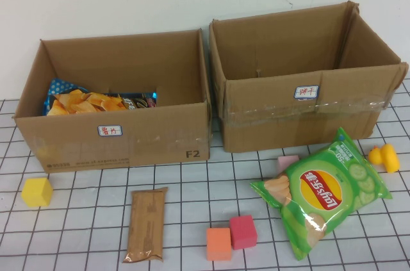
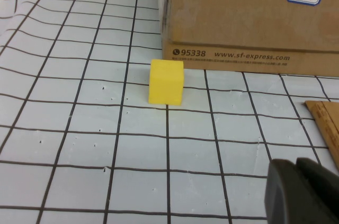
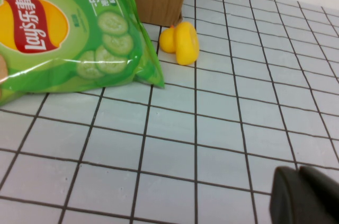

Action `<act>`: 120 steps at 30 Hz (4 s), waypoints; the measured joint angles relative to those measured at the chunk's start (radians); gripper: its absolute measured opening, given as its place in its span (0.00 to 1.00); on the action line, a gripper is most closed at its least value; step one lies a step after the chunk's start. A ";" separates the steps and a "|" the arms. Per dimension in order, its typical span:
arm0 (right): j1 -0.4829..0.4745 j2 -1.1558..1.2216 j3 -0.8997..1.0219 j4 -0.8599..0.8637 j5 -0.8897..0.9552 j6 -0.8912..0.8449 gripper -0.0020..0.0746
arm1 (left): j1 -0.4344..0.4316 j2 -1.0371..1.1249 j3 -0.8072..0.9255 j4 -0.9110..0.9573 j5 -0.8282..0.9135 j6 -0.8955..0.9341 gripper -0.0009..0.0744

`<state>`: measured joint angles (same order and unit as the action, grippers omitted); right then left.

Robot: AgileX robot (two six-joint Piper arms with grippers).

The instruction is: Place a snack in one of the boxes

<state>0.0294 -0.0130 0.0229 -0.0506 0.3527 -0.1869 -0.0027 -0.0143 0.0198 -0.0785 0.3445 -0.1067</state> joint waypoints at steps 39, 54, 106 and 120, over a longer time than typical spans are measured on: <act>0.000 0.000 0.000 0.000 0.000 0.000 0.02 | 0.000 0.000 0.000 0.000 0.000 0.000 0.01; 0.000 0.000 0.000 0.000 0.000 0.000 0.02 | 0.000 0.000 0.000 0.004 0.000 0.000 0.01; 0.000 0.387 -0.511 0.071 0.097 -0.174 0.02 | 0.000 0.408 -0.554 0.030 0.370 -0.008 0.01; 0.000 0.709 -0.512 0.207 0.255 -0.244 0.02 | 0.000 0.892 -0.569 -0.162 0.278 0.100 0.01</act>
<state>0.0294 0.6964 -0.4887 0.1565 0.6076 -0.4313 -0.0027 0.8781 -0.5494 -0.2406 0.6229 -0.0065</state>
